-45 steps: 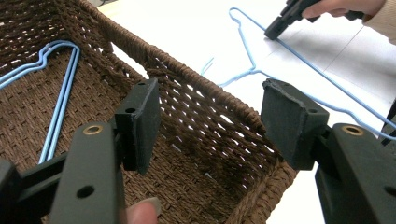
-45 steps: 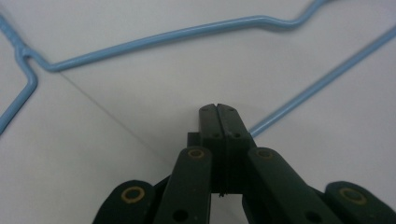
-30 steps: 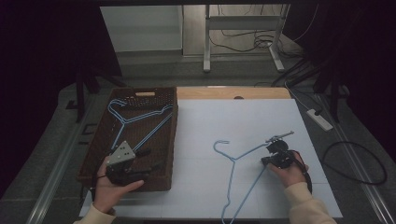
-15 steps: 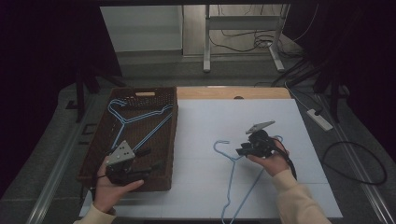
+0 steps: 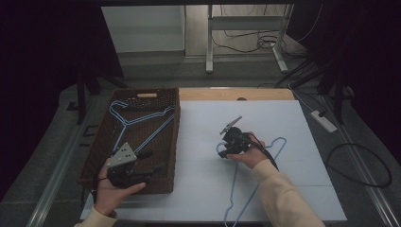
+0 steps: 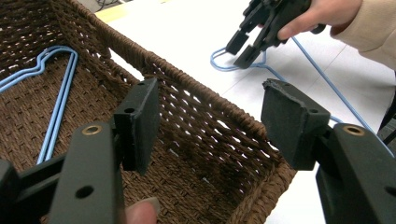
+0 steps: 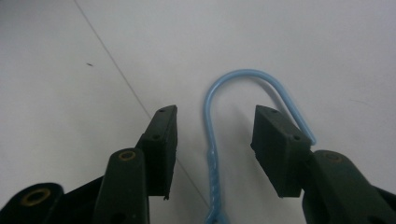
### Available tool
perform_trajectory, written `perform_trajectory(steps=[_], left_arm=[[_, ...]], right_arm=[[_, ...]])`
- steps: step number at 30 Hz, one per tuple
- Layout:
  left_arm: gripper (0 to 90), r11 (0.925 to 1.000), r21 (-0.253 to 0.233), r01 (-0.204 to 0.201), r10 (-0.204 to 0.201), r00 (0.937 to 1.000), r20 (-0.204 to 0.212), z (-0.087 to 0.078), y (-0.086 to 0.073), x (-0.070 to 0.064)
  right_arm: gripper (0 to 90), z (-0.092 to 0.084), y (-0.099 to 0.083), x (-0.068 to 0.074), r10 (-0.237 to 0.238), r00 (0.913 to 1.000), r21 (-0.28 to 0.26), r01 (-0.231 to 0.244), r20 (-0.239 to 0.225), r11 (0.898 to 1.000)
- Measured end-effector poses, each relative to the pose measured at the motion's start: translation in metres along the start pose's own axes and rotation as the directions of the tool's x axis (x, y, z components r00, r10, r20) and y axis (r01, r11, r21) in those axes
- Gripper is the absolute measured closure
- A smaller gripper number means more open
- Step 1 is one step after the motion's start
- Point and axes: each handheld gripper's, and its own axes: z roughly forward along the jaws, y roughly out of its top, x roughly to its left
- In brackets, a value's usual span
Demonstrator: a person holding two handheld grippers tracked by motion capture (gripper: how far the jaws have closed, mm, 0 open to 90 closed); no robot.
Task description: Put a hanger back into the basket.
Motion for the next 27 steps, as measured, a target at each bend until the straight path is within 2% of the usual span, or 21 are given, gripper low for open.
perform_trajectory(steps=[3, 8, 12, 14, 19, 23, 27], left_arm=[[38.5, 1.0, 0.0, 0.0, 0.0, 1.0, 0.0, 0.0, 0.0, 0.0], [38.5, 1.0, 0.003, 0.0, 0.0, 1.0, 0.002, 0.001, -0.001, 0.0], [38.4, 1.0, 0.004, -0.004, 0.004, 1.0, 0.001, 0.001, 0.0, -0.001], [38.4, 1.0, 0.002, -0.004, 0.004, 1.0, 0.001, 0.0, 0.0, -0.001], [38.5, 1.0, 0.0, -0.003, 0.003, 1.0, 0.001, 0.0, 0.0, -0.001], [38.5, 1.0, -0.001, -0.003, 0.003, 1.0, 0.001, 0.0, 0.0, 0.0], [38.5, 1.0, -0.001, -0.002, 0.002, 1.0, 0.002, 0.0, 0.001, -0.001]], right_arm=[[55.4, 0.007, 0.003, 0.001, -0.008, 0.9999, 0.041, 0.007, 0.012, 0.999], [67.3, 0.01, 0.009, 0.004, -0.025, 0.9986, 0.097, 0.021, 0.047, 0.995], [80.5, 0.013, 0.018, 0.009, -0.04, 0.9976, 0.169, 0.03, 0.057, 0.985], [85.2, 0.013, 0.02, 0.01, -0.024, 0.9982, 0.181, 0.014, 0.055, 0.983], [87.9, 0.013, 0.02, 0.014, -0.059, 0.9957, 0.177, 0.045, 0.072, 0.983], [88.1, 0.007, 0.013, 0.012, -0.034, 0.9974, 0.107, 0.027, 0.064, 0.994], [88.1, -0.006, 0.008, 0.01, -0.016, 0.9975, 0.035, 0.013, 0.068, 0.999]])
